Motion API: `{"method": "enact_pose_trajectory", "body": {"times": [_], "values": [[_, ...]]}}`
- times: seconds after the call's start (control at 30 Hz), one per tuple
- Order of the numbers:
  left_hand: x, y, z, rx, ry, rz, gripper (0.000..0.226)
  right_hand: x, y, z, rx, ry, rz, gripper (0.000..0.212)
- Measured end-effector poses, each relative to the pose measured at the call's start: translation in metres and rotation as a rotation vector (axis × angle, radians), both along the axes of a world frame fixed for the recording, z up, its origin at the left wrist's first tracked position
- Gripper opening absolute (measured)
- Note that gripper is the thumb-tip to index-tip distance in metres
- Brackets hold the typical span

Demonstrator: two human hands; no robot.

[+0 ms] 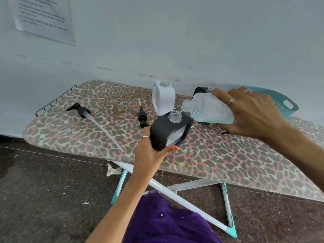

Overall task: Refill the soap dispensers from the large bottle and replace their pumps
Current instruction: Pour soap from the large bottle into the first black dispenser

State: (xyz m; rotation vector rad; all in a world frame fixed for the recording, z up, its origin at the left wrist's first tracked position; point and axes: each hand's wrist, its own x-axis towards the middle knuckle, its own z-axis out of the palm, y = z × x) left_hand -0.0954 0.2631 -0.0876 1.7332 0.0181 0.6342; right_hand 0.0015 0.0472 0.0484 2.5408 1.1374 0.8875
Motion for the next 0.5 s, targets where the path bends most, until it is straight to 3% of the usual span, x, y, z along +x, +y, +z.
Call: {"method": "enact_pose_trajectory", "body": {"times": [0.5], "values": [[0.0021, 0.0021, -0.0045, 0.007, 0.025, 0.027, 0.060, -0.0012, 0.0024, 0.0001, 0.012, -0.020, 0.010, 0.073]]}}
